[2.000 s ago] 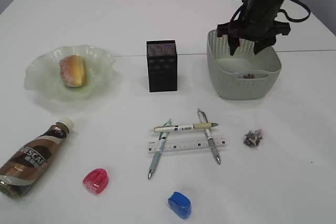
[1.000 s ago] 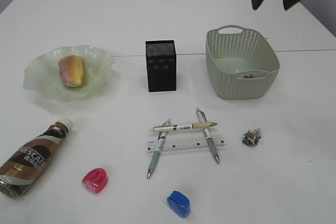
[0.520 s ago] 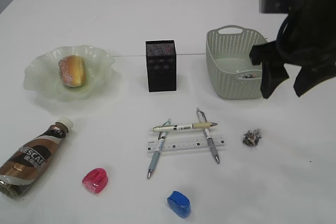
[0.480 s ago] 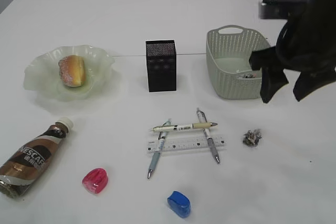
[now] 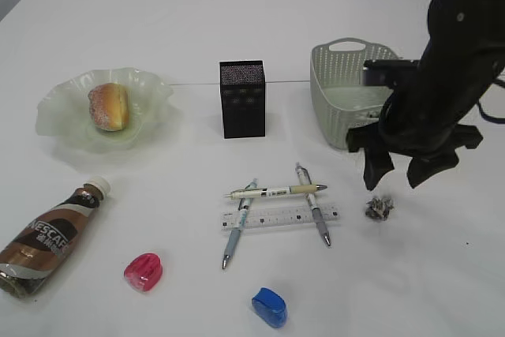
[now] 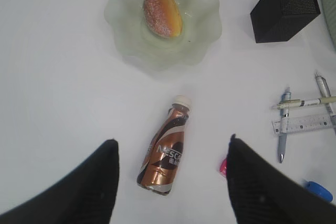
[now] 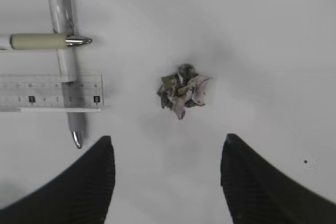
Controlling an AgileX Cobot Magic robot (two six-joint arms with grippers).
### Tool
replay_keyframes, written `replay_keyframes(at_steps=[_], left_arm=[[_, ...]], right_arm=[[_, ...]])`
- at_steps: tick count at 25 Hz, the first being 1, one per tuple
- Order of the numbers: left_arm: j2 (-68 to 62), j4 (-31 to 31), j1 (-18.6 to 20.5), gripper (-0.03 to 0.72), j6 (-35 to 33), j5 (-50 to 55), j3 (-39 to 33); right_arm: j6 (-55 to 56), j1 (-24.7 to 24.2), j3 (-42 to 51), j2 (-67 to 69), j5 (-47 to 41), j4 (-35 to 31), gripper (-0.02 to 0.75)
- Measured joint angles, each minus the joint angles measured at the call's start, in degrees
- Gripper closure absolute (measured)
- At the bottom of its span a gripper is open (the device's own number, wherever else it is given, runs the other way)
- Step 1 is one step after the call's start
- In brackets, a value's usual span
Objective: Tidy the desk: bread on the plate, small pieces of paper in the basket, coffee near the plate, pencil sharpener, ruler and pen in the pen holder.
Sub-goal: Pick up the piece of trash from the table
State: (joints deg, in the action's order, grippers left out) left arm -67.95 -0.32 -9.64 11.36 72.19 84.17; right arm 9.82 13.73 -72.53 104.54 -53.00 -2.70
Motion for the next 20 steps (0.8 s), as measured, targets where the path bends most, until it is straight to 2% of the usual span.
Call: replay_keyframes(at_steps=[8,20], left_arm=[[0.0,-0.1,0.0,0.219,0.0,0.0,0.0],[0.0,-0.9,0.0,0.22,0.0,0.0,0.0]], right_arm=[[0.0,0.0,0.0,9.0,5.0,0.0,0.268],[0.0,0.0,0.0,10.8,9.7,2.7,0.268]])
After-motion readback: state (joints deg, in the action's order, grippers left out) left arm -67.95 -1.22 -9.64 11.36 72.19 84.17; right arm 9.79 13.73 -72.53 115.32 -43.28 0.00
